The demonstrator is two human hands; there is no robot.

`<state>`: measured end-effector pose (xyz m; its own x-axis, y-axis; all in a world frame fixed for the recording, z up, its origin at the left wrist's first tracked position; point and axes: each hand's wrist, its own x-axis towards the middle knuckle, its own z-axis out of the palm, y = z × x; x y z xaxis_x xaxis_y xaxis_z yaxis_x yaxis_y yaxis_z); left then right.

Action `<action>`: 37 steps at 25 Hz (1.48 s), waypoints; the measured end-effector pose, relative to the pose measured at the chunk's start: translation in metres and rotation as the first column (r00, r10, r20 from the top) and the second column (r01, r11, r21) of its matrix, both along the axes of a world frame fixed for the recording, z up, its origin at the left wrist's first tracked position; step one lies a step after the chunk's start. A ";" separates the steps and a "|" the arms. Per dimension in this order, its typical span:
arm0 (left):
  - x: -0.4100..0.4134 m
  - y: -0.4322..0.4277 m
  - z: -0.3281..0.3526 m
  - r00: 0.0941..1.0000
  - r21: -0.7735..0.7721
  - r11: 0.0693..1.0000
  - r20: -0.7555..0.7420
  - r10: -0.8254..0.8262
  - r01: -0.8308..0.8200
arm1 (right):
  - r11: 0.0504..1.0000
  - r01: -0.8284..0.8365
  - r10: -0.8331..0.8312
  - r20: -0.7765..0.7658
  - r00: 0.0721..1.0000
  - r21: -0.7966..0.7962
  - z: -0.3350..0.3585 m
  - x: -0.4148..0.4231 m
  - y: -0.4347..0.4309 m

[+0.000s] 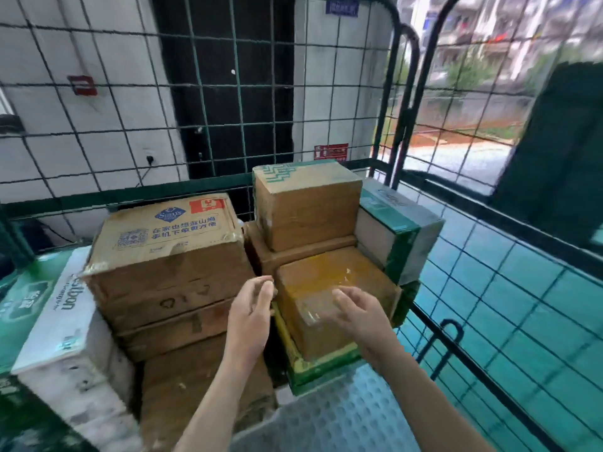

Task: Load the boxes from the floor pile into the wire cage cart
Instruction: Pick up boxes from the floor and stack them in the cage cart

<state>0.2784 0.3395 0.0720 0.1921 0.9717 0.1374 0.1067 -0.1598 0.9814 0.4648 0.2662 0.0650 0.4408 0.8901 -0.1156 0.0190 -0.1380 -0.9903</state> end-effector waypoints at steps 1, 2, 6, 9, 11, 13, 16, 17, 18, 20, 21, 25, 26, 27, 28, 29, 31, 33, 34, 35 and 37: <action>0.026 -0.020 0.000 0.997 0.010 0.997 -0.037 -0.072 0.073 | 1.000 0.027 -0.027 -0.006 1.000 0.004 0.000 0.018 -0.030; 0.046 -0.035 -0.002 0.989 0.016 0.991 -0.067 -0.134 0.136 | 0.999 0.047 -0.047 0.008 0.999 0.002 -0.001 0.033 -0.053; 0.143 -0.123 -0.014 0.914 -0.001 0.923 -0.145 -0.380 0.384 | 0.975 0.221 -0.221 0.022 0.975 -0.004 -0.018 0.101 -0.173; 0.211 -0.196 -0.024 0.819 -0.060 0.831 -0.143 -0.555 0.553 | 0.929 0.368 -0.368 0.015 0.930 -0.032 -0.031 0.145 -0.266; 0.253 -0.249 -0.027 0.754 -0.100 0.765 -0.124 -0.644 0.637 | 0.891 0.451 -0.453 -0.029 0.891 -0.050 -0.040 0.169 -0.333; 0.289 -0.302 -0.029 0.699 -0.129 0.705 -0.095 -0.709 0.698 | 0.837 0.542 -0.547 -0.082 0.833 -0.081 -0.051 0.188 -0.396; 0.333 -0.384 -0.042 0.605 -0.147 0.610 -0.083 -0.792 0.779 | 0.763 0.640 -0.646 -0.123 0.753 -0.093 -0.063 0.208 -0.481; 0.344 -0.411 -0.045 0.570 -0.156 0.575 -0.083 -0.818 0.803 | 0.739 0.666 -0.673 -0.134 0.727 -0.098 -0.065 0.214 -0.507; 0.356 -0.437 -0.049 0.537 -0.165 0.543 -0.083 -0.839 0.823 | 0.715 0.692 -0.698 -0.147 0.701 -0.101 -0.067 0.218 -0.534; 0.381 -0.488 -0.052 0.466 -0.173 0.472 -0.077 -0.882 0.864 | 0.648 0.756 -0.759 -0.166 0.630 -0.095 -0.068 0.225 -0.589; 0.394 -0.515 -0.052 0.418 -0.170 0.424 -0.074 -0.906 0.890 | 0.604 0.792 -0.793 -0.171 0.585 -0.089 -0.070 0.227 -0.619; 0.432 -0.608 -0.053 0.183 -0.167 0.190 -0.056 -0.981 0.967 | 0.393 0.915 -0.909 -0.189 0.372 -0.093 -0.076 0.220 -0.719; 0.437 -0.630 -0.055 0.129 -0.171 0.136 -0.050 -0.990 0.976 | 0.340 0.935 -0.929 -0.190 0.318 -0.097 -0.078 0.214 -0.741; 0.442 -0.652 -0.057 0.078 -0.185 0.084 -0.040 -0.996 0.979 | 0.283 0.953 -0.946 -0.196 0.259 -0.106 -0.082 0.206 -0.762; 0.445 -0.668 -0.059 0.048 -0.202 0.053 -0.032 -0.998 0.978 | 0.242 0.963 -0.955 -0.206 0.214 -0.122 -0.085 0.198 -0.776; 0.449 -0.683 -0.063 0.008 -0.222 0.014 -0.027 -1.000 0.975 | 0.191 0.972 -0.963 -0.217 0.158 -0.138 -0.089 0.189 -0.789; 0.457 -0.719 -0.076 -0.096 -0.258 -0.086 -0.028 -0.995 0.962 | 0.072 0.983 -0.972 -0.232 0.031 -0.171 -0.100 0.172 -0.816; 0.463 -0.747 -0.082 -0.184 -0.285 -0.171 -0.019 -0.983 0.943 | -0.017 0.981 -0.970 -0.235 -0.063 -0.194 -0.107 0.163 -0.834; 0.467 -0.759 -0.084 -0.229 -0.286 -0.215 -0.015 -0.973 0.934 | -0.062 0.977 -0.966 -0.235 -0.110 -0.202 -0.110 0.164 -0.843; 0.472 -0.768 -0.086 -0.270 -0.283 -0.256 -0.012 -0.963 0.924 | -0.099 0.974 -0.961 -0.233 -0.147 -0.203 -0.111 0.167 -0.849; 0.491 -0.775 -0.088 -0.317 -0.292 -0.300 -0.009 -0.948 0.908 | -0.151 0.969 -0.954 -0.229 -0.195 -0.197 -0.112 0.183 -0.857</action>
